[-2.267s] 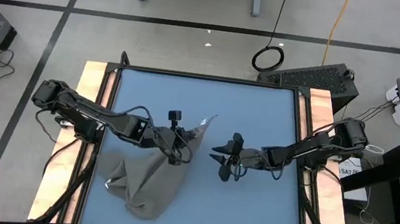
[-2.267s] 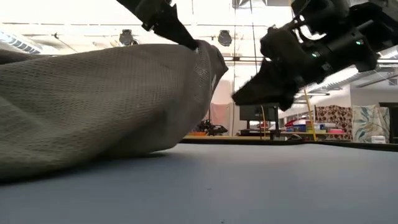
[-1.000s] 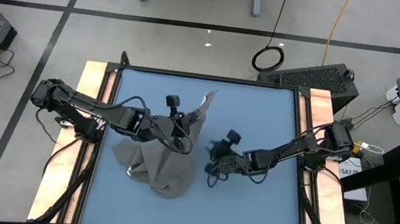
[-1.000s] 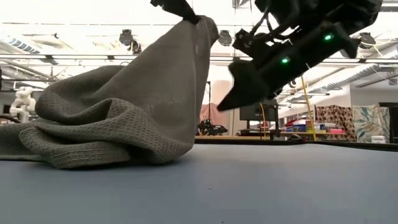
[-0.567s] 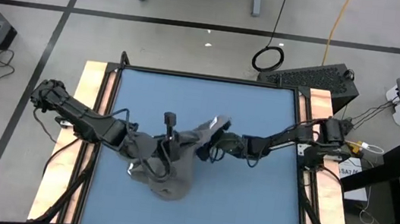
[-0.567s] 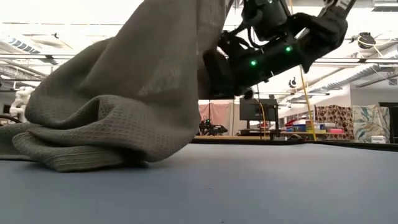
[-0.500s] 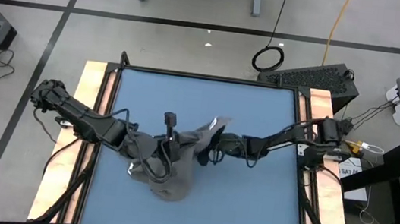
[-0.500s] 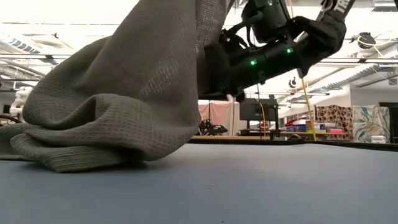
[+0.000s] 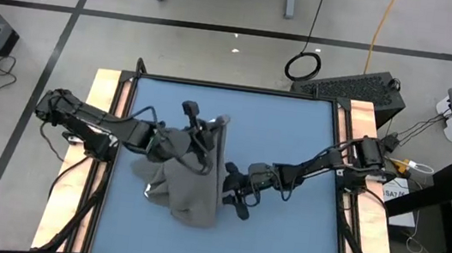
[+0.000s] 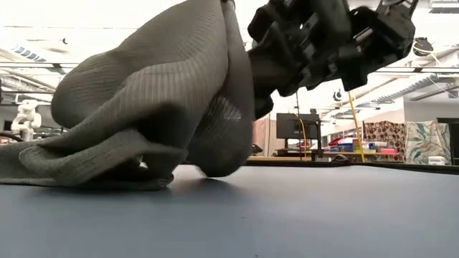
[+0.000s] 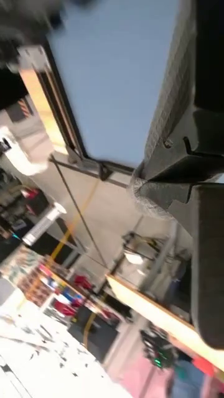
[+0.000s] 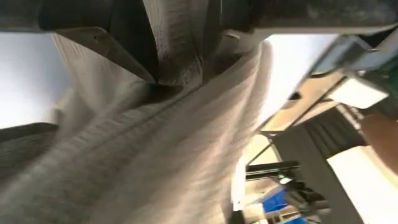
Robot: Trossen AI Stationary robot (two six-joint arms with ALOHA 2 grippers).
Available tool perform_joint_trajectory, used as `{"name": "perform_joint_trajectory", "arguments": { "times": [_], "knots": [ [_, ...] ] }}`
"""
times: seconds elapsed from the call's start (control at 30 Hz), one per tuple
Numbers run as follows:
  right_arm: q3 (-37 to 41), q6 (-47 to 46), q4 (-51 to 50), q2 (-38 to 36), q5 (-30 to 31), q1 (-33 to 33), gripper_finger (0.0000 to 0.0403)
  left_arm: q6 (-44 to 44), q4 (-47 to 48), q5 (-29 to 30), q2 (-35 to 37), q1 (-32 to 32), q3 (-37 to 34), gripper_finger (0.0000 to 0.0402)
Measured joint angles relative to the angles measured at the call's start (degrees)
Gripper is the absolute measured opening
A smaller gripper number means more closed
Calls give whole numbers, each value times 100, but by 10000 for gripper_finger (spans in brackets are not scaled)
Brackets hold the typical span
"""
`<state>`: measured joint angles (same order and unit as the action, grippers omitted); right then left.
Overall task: Roll towel
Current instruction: Roll the gray towel
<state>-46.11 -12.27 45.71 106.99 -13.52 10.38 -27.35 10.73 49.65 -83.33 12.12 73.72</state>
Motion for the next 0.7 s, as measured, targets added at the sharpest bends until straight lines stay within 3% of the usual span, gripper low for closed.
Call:
{"name": "perform_joint_trajectory", "arguments": {
  "times": [0.17,0.43,0.7],
  "knots": [
    [-2,-155,-689,-139,191,203,116,168,184,-2,-2,-292,-1,5],
    [0,-227,-2533,-534,1804,439,116,456,229,-210,0,-24,-1,5],
    [0,-222,-3838,-1350,2648,583,116,759,227,-310,0,294,-1,5]
  ]
}}
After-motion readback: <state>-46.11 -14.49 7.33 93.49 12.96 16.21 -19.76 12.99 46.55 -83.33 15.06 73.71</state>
